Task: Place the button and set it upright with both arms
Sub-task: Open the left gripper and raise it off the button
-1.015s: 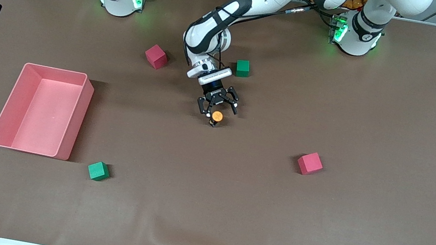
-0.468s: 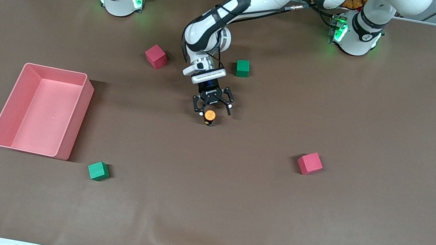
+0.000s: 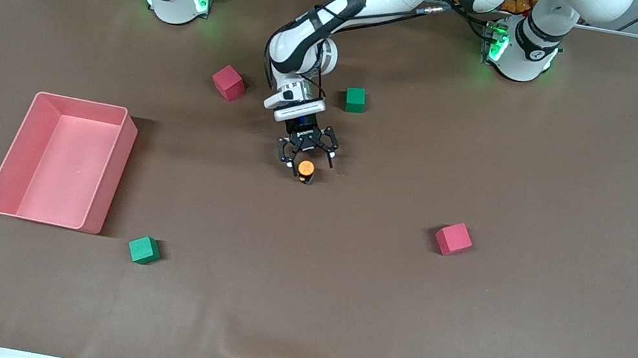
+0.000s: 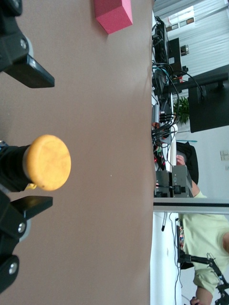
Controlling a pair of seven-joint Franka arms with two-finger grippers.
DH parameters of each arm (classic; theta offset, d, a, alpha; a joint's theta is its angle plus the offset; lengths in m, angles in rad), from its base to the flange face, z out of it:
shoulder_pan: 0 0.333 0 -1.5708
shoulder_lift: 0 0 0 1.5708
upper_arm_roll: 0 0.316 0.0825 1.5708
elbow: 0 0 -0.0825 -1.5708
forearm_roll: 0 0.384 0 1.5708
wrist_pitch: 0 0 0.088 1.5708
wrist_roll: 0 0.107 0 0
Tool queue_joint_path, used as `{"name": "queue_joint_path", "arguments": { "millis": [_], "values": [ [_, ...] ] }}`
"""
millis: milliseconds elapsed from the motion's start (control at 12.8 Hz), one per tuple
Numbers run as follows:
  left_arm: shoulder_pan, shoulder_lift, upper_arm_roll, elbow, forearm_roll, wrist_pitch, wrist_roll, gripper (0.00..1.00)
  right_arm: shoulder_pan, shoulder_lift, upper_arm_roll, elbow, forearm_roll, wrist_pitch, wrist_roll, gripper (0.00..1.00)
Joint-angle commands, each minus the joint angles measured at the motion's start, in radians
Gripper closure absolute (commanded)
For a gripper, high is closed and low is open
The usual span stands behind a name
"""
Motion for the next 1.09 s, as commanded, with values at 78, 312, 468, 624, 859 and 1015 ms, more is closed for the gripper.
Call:
{"name": "queue_joint_path", "arguments": {
  "millis": [78,312,468,624,859,1015],
  "values": [
    [-0.007,-0.034,-0.037,0.024,0.037,-0.004,0.049,0.00,-0.021,0.009,0.011,0.022,-0.007,-0.006,-0.006,0.00],
    [-0.002,-0.106,-0.069,0.024,-0.021,-0.006,0.079,0.00,-0.027,0.008,0.011,0.020,-0.006,-0.006,-0.006,0.00],
    [0.005,-0.179,-0.069,0.024,-0.139,-0.006,0.165,0.00,-0.033,0.008,0.011,0.020,-0.006,-0.005,-0.006,0.00],
    [0.033,-0.259,-0.069,0.023,-0.258,-0.006,0.293,0.00,-0.033,0.009,0.011,0.020,-0.007,0.003,-0.006,0.00],
    [0.126,-0.373,-0.069,0.023,-0.404,0.034,0.435,0.00,-0.031,0.009,0.012,0.020,-0.007,0.012,-0.006,0.00],
    [0.206,-0.451,-0.071,0.018,-0.498,0.090,0.545,0.00,-0.027,0.008,0.014,0.021,-0.012,0.014,-0.006,0.00]
  ]
}}
